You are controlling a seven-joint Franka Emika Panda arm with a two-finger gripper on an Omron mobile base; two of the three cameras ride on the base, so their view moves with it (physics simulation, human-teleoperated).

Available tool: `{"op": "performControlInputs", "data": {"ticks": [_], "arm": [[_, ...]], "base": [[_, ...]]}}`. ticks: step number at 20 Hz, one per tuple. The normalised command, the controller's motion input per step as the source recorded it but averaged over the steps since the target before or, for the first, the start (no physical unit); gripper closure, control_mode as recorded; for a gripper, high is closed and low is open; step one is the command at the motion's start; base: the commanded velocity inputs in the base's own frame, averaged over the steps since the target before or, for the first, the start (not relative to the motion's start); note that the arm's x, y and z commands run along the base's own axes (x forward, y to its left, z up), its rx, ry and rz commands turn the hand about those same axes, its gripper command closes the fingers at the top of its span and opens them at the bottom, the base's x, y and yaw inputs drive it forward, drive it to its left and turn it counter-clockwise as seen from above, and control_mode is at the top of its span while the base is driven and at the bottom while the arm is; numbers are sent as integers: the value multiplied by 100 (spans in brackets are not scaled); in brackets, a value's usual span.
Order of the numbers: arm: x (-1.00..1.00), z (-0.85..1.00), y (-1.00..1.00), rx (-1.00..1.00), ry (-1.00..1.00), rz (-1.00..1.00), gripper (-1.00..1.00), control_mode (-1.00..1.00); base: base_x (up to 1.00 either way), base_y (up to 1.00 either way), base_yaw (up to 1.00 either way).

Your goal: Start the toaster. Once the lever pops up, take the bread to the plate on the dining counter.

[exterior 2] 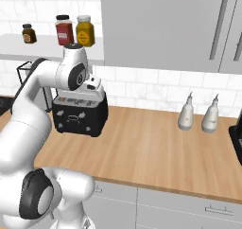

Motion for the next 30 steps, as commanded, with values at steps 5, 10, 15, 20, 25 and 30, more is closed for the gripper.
{"op": "performControlInputs", "data": {"ticks": [5,10,15,20,25,30], "arm": [[-10,-13,25,0,-3,0,-100,-100],[-1,-27,85,-1,-1,0,-100,-100],[23,-18,92,0,0,0,-100,-100],[37,-9,65,0,0,0,-100,-100],[48,-21,36,0,0,0,-100,-100],[30,-34,12,0,0,0,-100,-100]], "base": [[0,0,0],[0,0,0],[0,0,0],[0,0,0],[0,0,0],[0,0,0]]}}
